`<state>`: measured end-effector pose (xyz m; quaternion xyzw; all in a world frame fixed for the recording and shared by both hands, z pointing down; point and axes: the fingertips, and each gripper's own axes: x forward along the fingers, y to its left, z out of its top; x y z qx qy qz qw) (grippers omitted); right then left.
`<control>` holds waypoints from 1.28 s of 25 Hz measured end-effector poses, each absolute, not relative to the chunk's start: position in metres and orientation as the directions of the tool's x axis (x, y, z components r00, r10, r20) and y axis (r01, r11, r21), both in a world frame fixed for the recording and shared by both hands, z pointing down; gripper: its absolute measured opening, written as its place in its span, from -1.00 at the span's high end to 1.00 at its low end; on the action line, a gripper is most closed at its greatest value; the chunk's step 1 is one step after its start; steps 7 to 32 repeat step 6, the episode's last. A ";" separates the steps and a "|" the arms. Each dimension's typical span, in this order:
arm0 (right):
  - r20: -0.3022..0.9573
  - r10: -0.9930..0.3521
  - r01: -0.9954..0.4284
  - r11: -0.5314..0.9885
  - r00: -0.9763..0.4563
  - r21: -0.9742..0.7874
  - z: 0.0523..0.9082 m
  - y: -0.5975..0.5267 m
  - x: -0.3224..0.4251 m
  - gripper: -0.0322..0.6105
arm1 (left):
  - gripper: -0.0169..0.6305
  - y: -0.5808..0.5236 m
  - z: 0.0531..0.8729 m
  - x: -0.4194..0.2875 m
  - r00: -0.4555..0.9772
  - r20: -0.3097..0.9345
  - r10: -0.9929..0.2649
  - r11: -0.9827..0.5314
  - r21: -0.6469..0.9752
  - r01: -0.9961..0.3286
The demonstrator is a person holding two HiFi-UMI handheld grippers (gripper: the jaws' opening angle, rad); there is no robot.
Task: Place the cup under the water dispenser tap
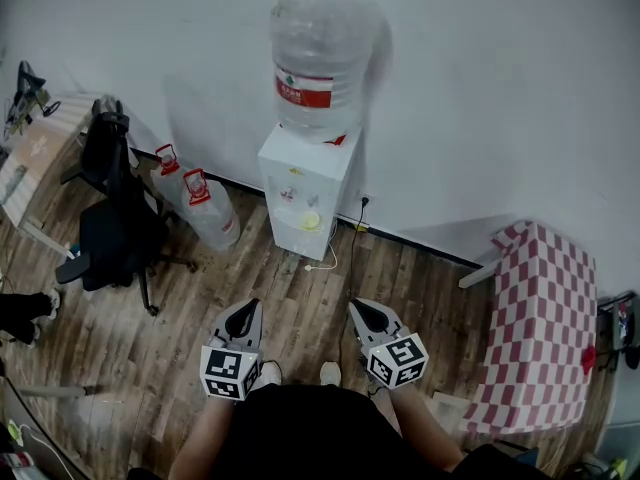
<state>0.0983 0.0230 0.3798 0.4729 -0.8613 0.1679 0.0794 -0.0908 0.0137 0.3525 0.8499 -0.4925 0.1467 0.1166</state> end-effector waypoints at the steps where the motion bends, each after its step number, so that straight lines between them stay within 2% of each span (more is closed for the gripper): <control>1: 0.296 -0.789 -0.842 0.495 -0.538 -0.213 0.379 0.021 0.097 0.83 | 0.90 0.011 0.352 -0.092 0.475 0.363 -0.802 -0.491 0.053 -0.870; 32: 0.298 -0.789 -0.844 0.497 -0.537 -0.204 0.379 0.012 0.087 0.83 | 0.90 0.001 0.354 -0.101 0.482 0.367 -0.796 -0.498 0.056 -0.865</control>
